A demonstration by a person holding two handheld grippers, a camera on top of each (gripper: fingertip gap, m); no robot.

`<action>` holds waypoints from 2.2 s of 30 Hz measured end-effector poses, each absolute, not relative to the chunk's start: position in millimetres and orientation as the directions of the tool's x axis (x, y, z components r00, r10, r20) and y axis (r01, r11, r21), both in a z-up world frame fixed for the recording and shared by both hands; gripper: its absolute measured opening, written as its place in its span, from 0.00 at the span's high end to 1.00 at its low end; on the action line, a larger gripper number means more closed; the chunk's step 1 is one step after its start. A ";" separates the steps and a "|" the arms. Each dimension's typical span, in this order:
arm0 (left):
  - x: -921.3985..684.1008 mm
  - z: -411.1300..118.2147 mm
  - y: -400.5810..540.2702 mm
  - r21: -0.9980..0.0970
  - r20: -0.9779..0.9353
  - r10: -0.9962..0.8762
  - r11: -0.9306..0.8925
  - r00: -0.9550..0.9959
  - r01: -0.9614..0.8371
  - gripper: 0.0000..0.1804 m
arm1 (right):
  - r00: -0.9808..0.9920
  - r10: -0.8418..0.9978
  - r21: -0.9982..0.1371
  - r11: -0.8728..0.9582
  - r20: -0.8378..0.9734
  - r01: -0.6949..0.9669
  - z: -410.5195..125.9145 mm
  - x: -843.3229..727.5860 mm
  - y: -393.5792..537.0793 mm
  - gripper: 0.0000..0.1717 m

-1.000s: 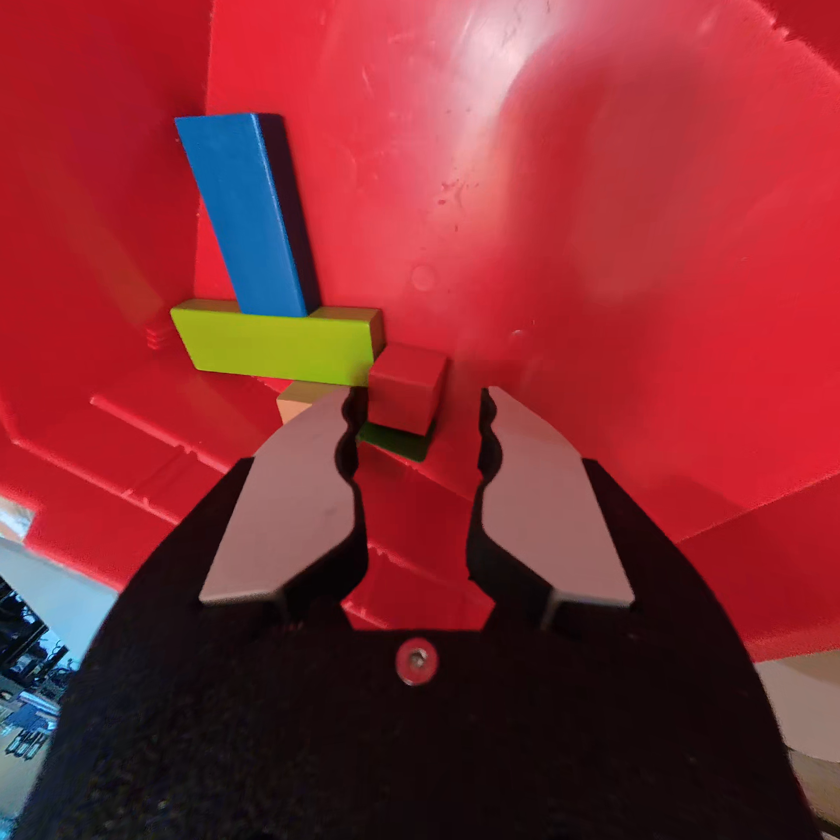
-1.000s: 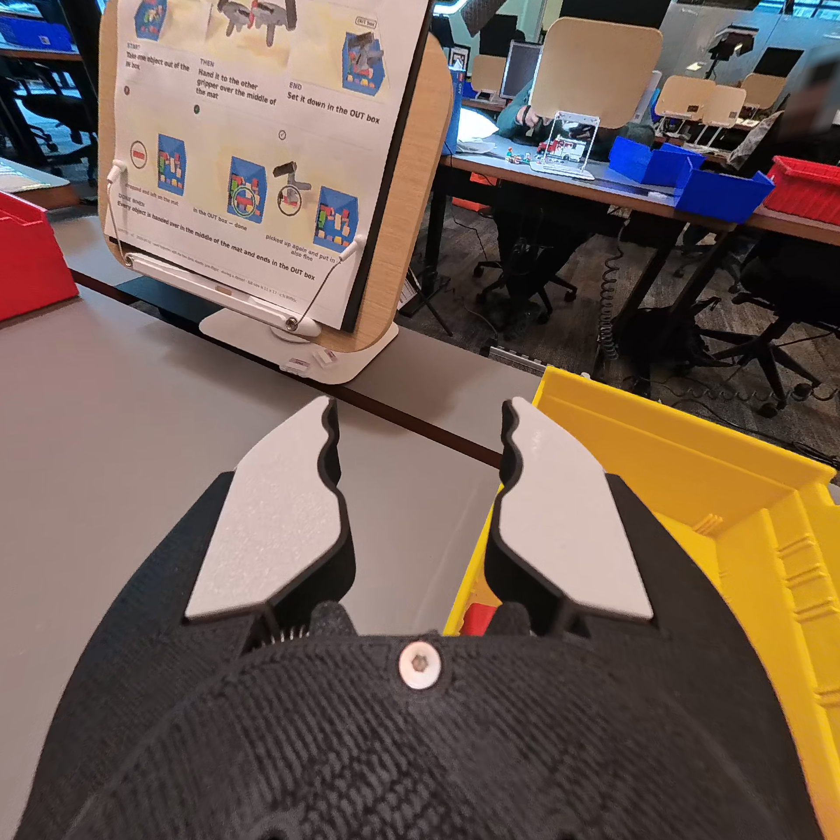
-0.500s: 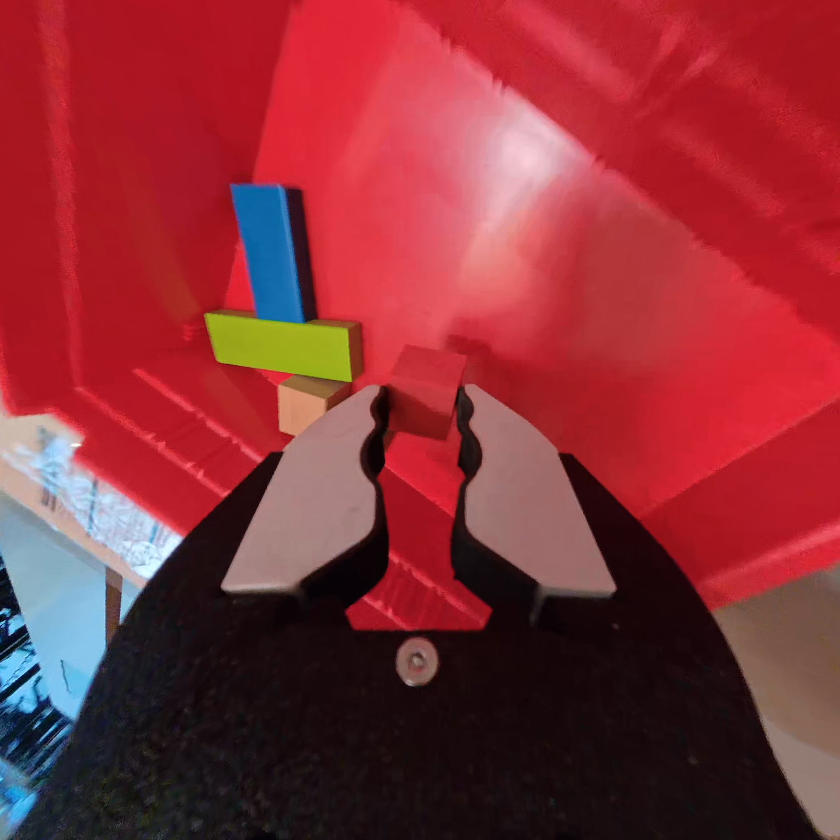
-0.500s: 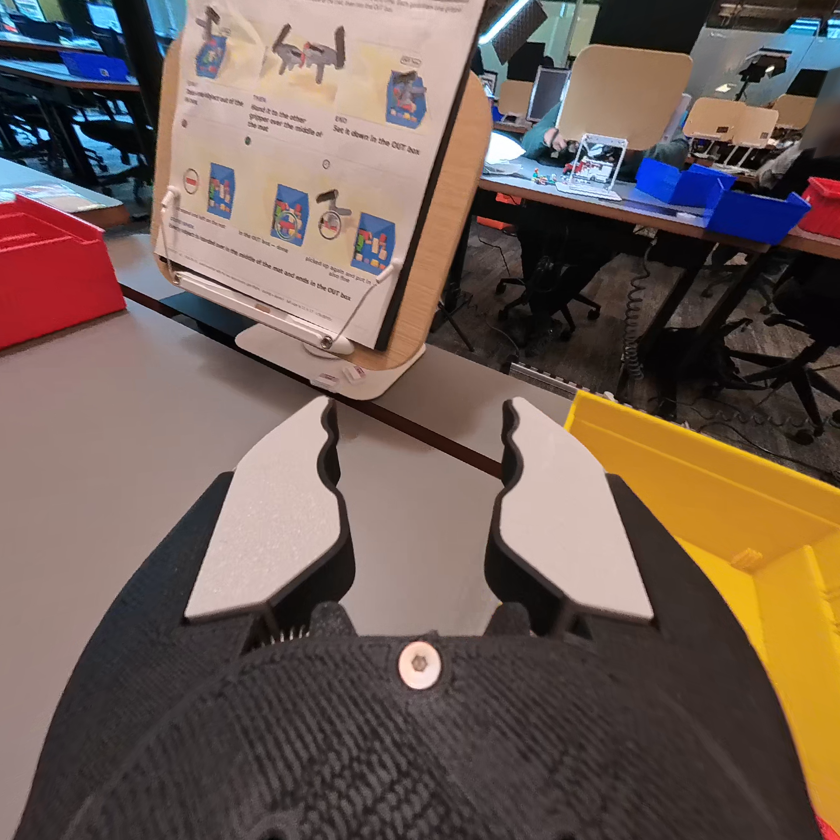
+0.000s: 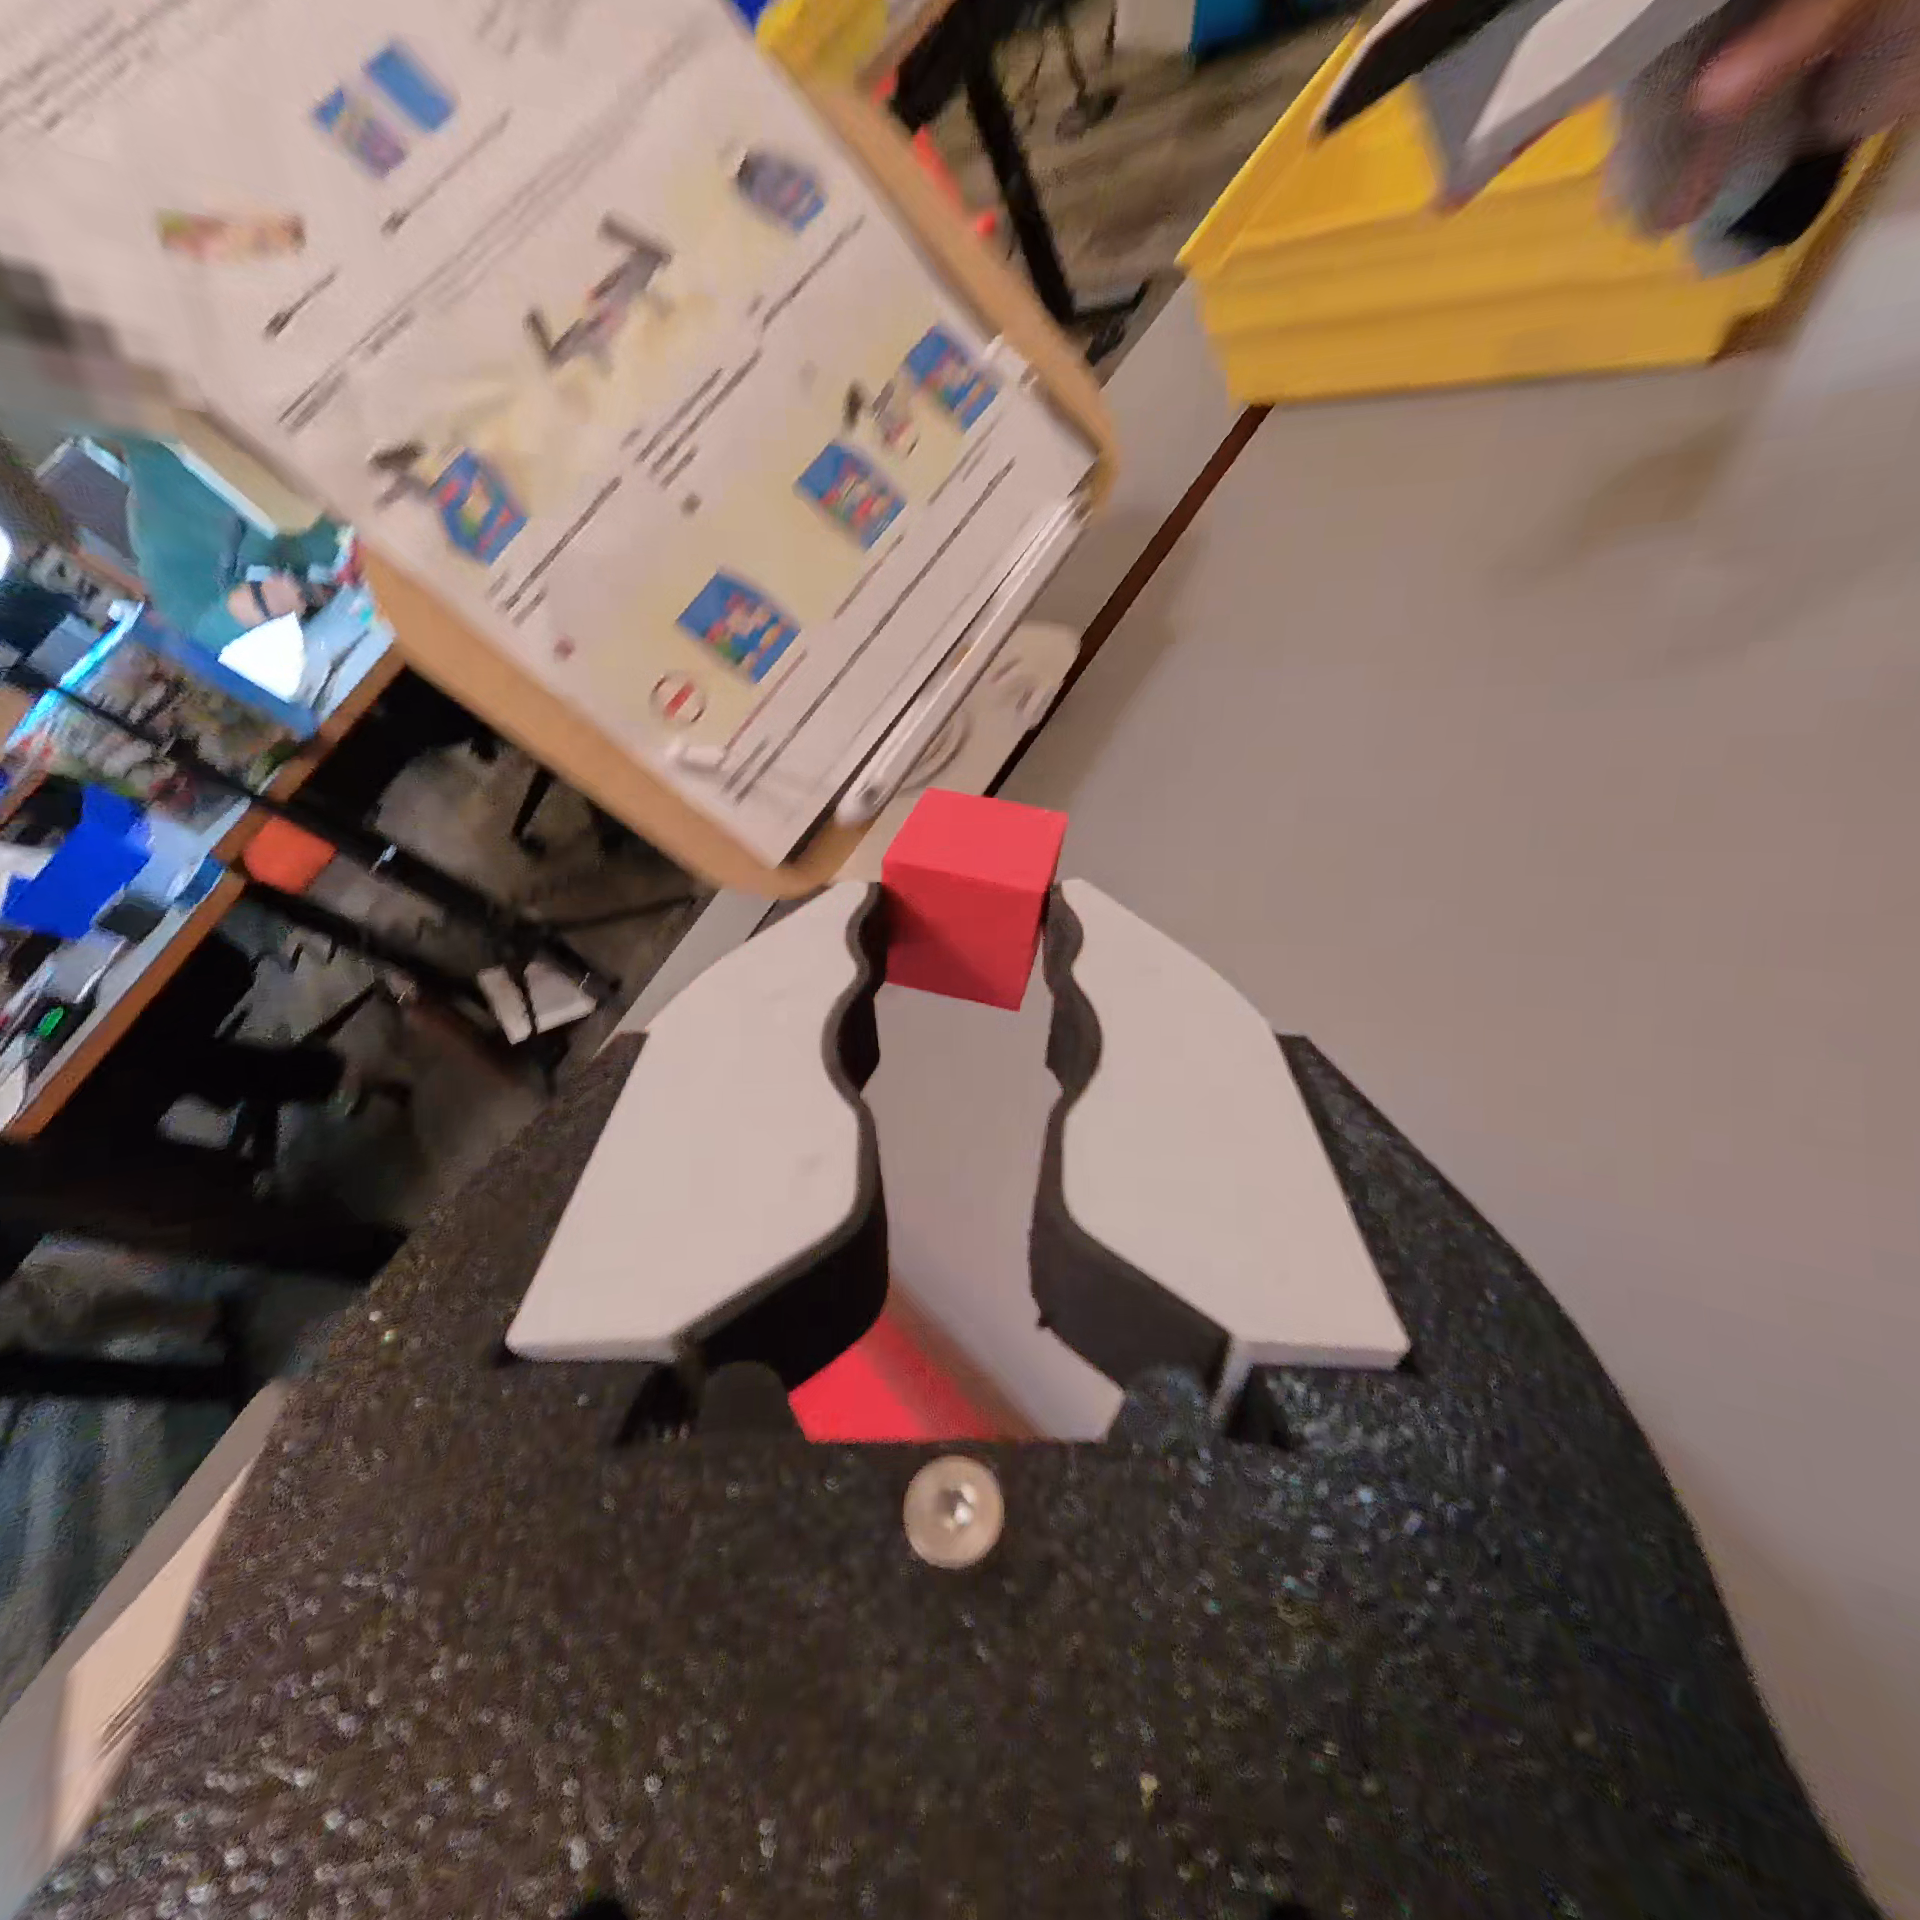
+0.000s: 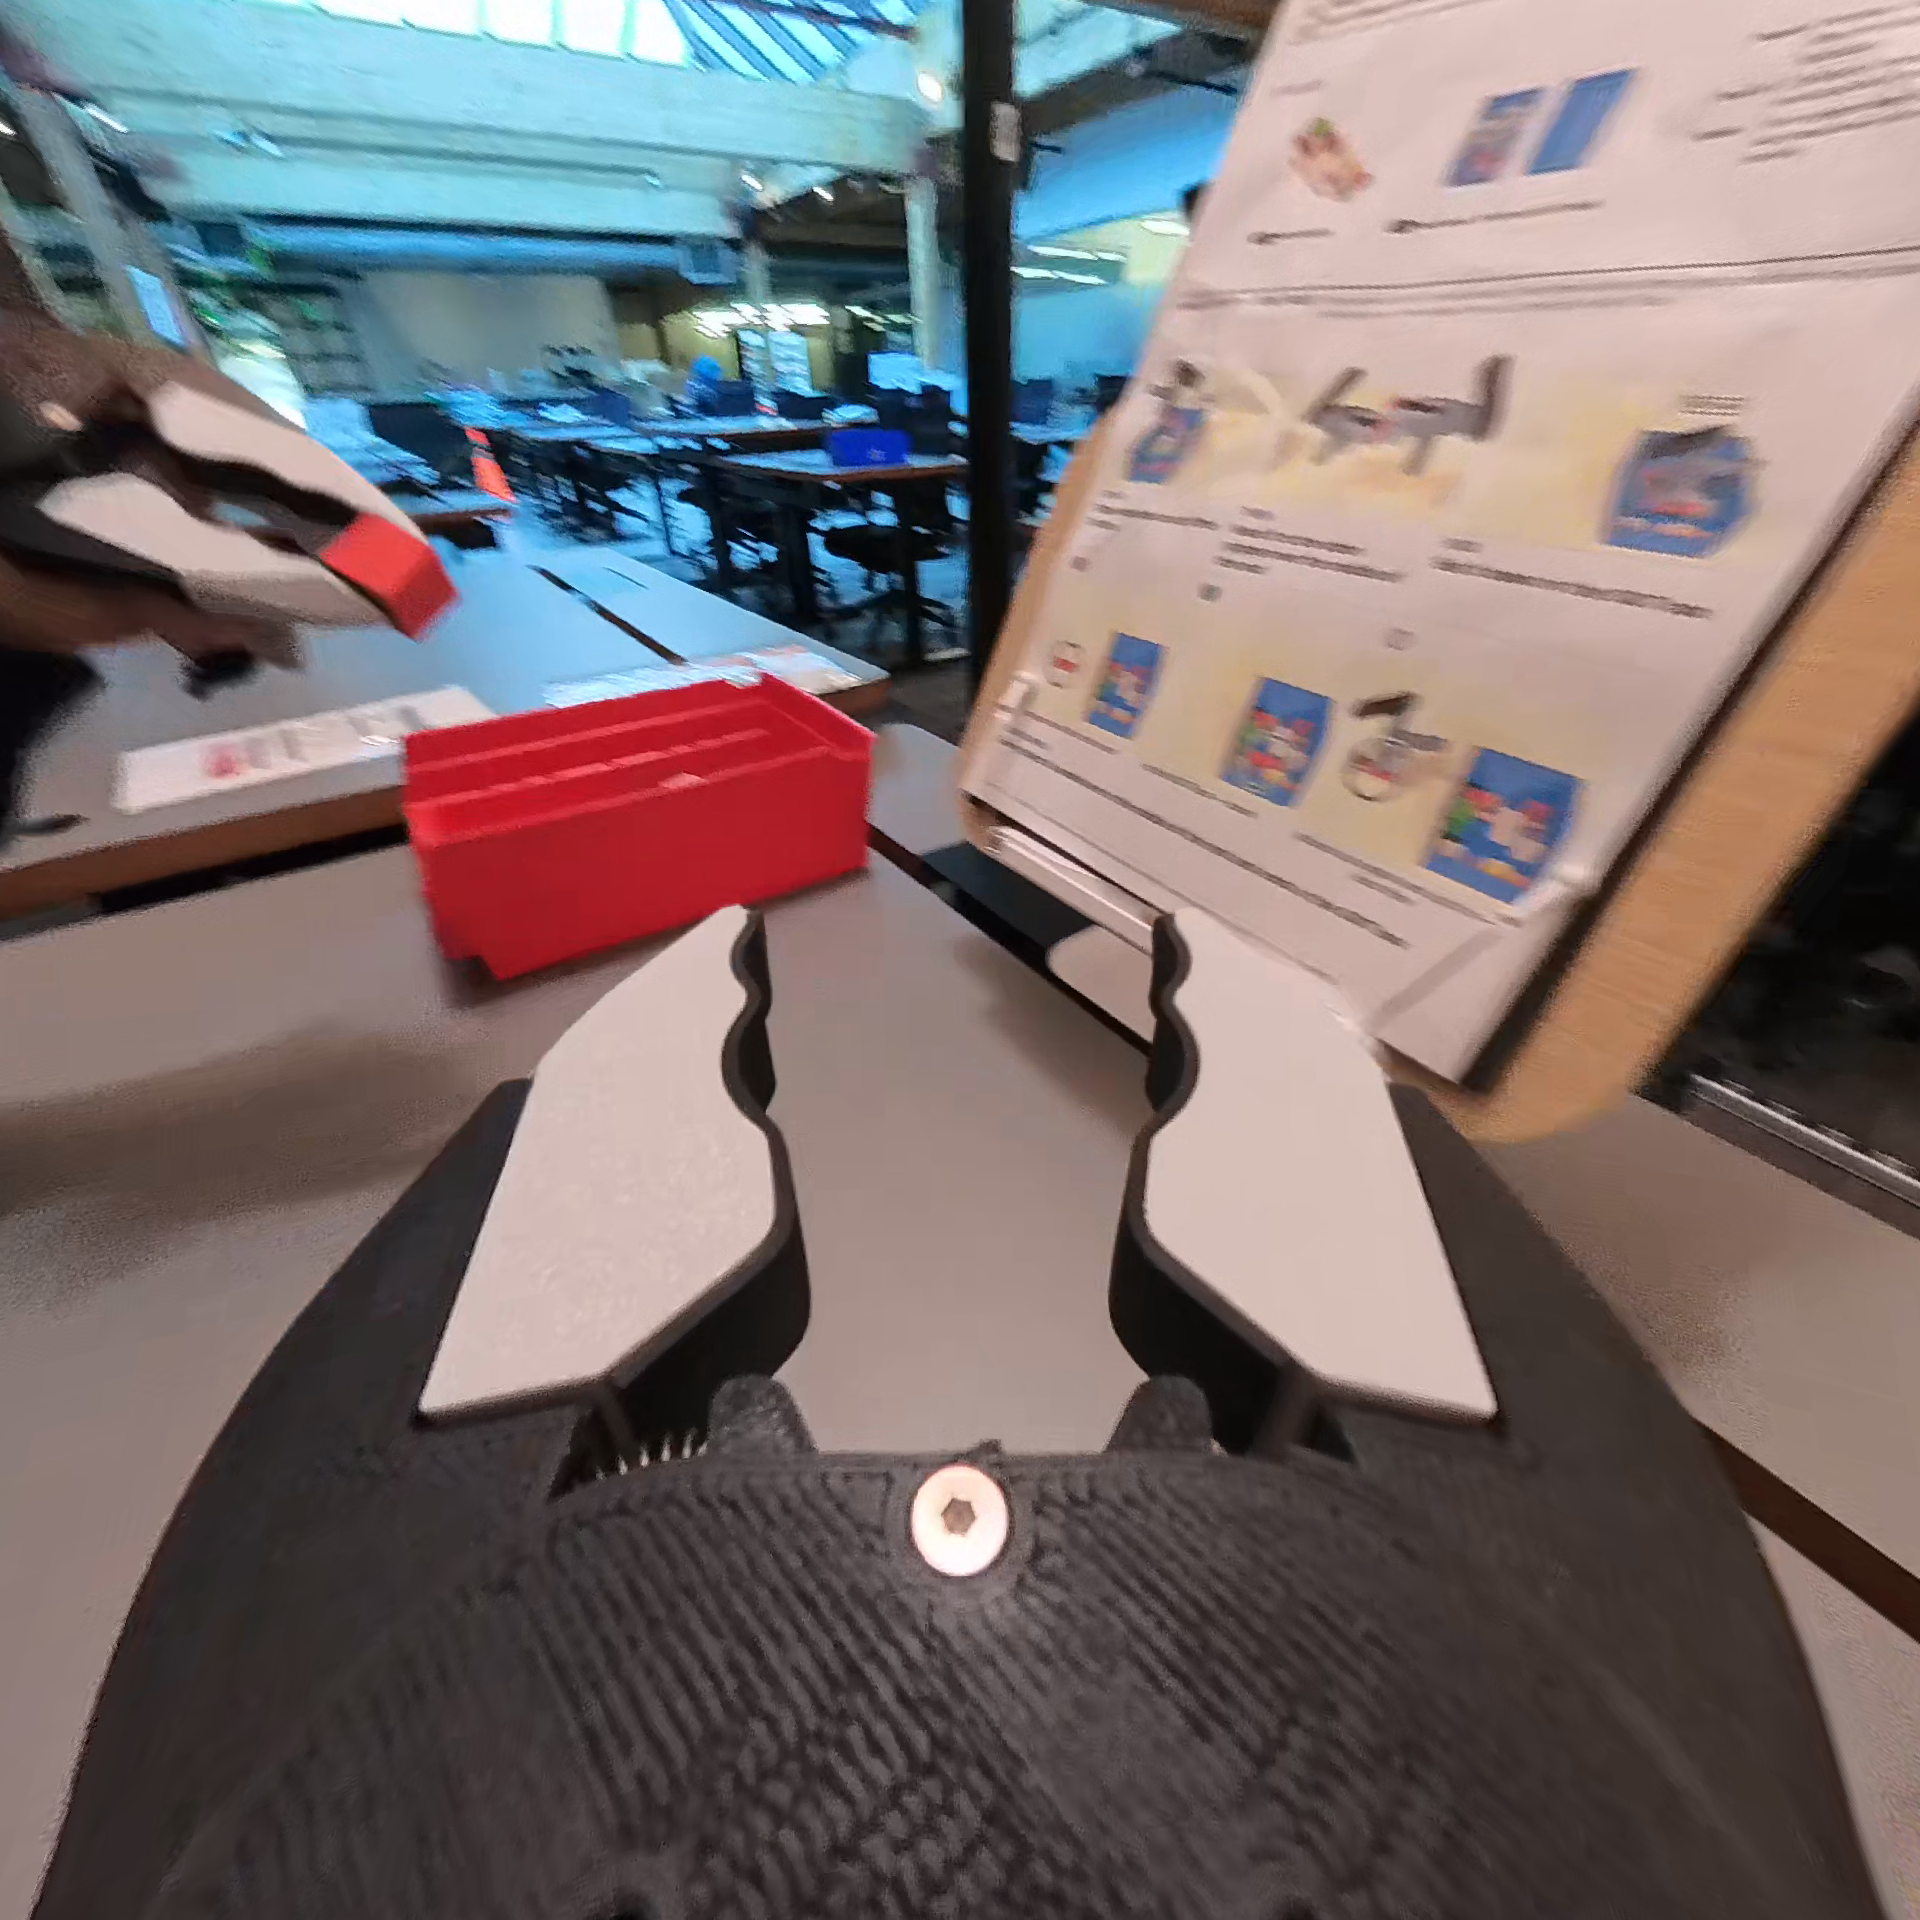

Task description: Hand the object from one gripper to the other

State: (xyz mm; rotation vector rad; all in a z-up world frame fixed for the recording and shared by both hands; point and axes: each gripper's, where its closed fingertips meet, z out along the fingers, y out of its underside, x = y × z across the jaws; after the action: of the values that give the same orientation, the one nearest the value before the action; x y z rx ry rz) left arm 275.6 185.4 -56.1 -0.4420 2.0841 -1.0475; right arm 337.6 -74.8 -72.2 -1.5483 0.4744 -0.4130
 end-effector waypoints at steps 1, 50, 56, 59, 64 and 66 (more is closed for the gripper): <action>269.6 -59.9 167.8 -0.810 -0.462 -0.579 0.584 -0.671 0.053 0.84 | 0.868 -0.495 -0.999 0.016 -0.047 -0.045 -70.1 331.4 -63.1 0.59; 265.8 -87.6 11.1 -0.813 -0.579 -0.416 0.357 -0.702 0.459 0.70 | 0.775 0.173 -0.777 0.068 -0.608 -0.625 -80.3 261.3 20.0 0.83; 281.9 -92.1 20.7 -0.828 -0.556 -0.486 0.401 -0.675 0.393 0.69 | 0.829 -0.321 -0.888 0.214 -0.458 -0.407 -58.8 328.2 -84.8 0.83; 287.4 -98.2 20.3 -0.847 -0.521 -0.503 0.403 -0.690 0.346 0.70 | 0.617 -0.720 -0.944 0.179 -0.317 -0.276 -70.4 369.9 -186.3 0.83; 293.6 -106.6 18.0 -0.861 -0.491 -0.518 0.408 -0.701 0.302 0.71 | 0.184 -0.978 -0.940 0.031 -0.099 -0.340 -125.7 392.2 -323.1 0.83; 295.7 -112.2 16.6 -0.866 -0.476 -0.515 0.414 -0.712 0.280 0.72 | 0.166 -0.982 -0.926 0.022 -0.091 -0.377 -145.5 398.6 -335.0 0.83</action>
State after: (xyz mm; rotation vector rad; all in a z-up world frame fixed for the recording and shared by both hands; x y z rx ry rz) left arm 295.7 16.6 -112.2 -0.2002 1.9344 -1.3740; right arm 398.6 -335.0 -145.5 -1.5175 1.3655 -0.8240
